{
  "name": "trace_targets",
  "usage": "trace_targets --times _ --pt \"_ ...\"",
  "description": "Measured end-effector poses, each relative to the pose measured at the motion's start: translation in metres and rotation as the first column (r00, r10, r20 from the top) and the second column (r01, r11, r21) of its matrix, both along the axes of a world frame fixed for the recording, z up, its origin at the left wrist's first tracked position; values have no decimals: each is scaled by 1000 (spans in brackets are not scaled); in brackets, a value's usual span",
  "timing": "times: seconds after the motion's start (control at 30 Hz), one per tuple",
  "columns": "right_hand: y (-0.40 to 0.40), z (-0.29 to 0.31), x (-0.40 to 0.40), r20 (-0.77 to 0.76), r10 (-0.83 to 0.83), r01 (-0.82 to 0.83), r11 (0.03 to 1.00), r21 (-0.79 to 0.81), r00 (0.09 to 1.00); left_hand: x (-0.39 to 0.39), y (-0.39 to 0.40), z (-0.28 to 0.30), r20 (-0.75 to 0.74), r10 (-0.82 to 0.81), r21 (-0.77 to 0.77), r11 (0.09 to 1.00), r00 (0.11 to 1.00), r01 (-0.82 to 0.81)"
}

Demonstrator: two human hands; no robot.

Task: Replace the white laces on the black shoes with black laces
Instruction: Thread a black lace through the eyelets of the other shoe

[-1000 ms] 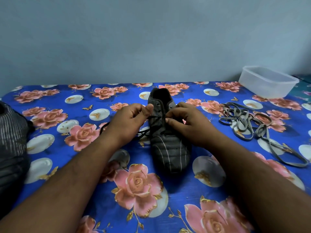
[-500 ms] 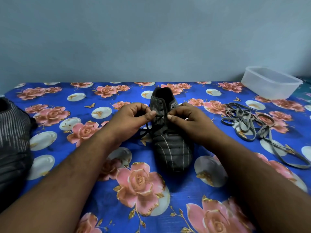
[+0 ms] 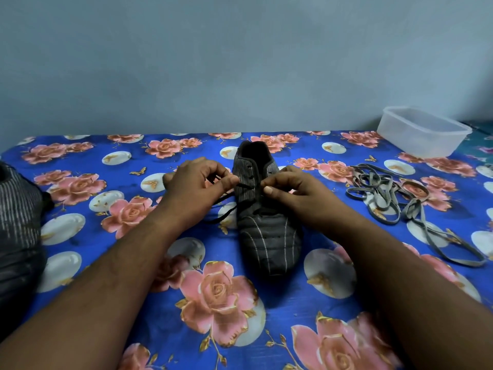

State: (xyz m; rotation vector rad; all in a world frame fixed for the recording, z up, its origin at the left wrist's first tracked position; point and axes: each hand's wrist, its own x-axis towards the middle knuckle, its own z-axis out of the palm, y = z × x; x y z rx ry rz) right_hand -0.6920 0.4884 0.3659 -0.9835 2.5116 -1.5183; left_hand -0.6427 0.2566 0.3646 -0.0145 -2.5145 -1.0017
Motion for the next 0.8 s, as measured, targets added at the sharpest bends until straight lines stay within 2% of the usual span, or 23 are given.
trace_targets --times 0.2,0.3,0.4,0.53,0.63,0.7,0.8 --pt "13 -3 -4 223 128 -96 984 -150 966 -1 -3 -3 -26 51 -206 977 998 -55" --pt "17 -1 -7 262 142 -84 972 -220 955 -3 -8 -6 -37 105 -253 961 994 -111" --pt "18 1 -9 179 35 7 974 -228 983 4 -10 -1 1 93 -231 969 996 -91" --pt "16 7 -7 52 -79 89 967 -240 996 15 -8 4 270 -20 -168 983 963 68" --pt "13 9 -1 -73 -80 63 977 -203 994 18 -3 4 369 -92 -87 987 925 132" --pt "10 8 3 -206 -60 38 993 -111 977 21 1 9 372 -192 60 981 908 183" --pt "6 6 8 -350 27 -13 999 44 937 27 6 22 246 -308 235 939 919 251"
